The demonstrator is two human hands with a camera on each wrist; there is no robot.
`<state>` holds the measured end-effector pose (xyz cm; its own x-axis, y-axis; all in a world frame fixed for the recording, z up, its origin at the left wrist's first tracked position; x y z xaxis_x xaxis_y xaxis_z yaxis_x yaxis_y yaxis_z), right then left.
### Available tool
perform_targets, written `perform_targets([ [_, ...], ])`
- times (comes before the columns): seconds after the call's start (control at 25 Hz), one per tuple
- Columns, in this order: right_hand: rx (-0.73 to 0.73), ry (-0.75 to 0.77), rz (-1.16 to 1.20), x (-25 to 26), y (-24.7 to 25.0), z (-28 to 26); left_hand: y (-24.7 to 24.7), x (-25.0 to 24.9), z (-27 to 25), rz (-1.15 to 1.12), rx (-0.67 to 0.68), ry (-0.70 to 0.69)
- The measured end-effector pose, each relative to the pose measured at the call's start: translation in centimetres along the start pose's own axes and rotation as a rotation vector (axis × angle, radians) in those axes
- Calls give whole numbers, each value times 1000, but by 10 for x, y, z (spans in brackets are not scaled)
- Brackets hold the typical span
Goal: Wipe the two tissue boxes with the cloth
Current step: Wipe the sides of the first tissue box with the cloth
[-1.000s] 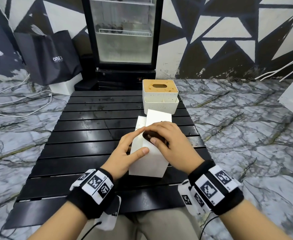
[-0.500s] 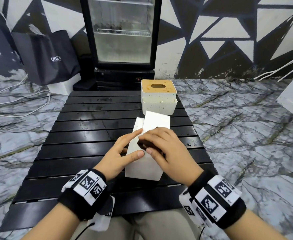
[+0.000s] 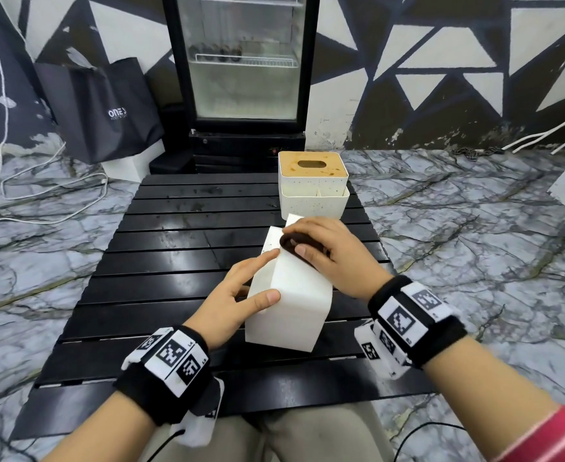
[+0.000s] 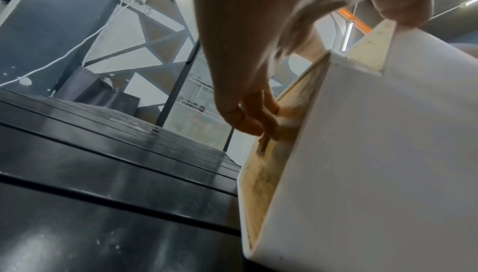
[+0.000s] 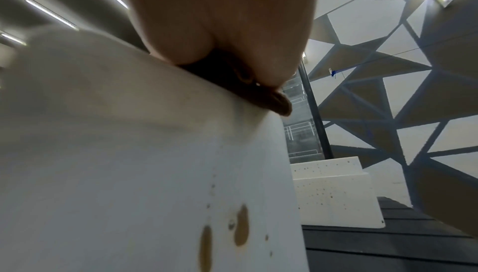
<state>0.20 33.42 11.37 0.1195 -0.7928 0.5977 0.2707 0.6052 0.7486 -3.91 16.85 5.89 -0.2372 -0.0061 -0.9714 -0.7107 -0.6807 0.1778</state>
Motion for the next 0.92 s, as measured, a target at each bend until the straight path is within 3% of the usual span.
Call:
perform_targets([
  [0.44, 7, -182, 3, -21, 5, 38, 0, 1, -1, 29, 15, 22],
  [0.92, -75, -2, 20, 32, -13, -41, -2, 0, -3, 22, 7, -39],
])
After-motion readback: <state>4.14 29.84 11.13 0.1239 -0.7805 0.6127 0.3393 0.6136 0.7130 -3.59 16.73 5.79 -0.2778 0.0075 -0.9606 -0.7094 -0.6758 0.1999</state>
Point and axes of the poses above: each hand's wrist, its own z-axis towards the middle knuckle, its own y-axis out of the back of the hand, x = y × z, the point moved 5 cm from there along z, towards the middle knuckle, and after that the axes turned 7 degrees about -y, right-handed, at the moved point
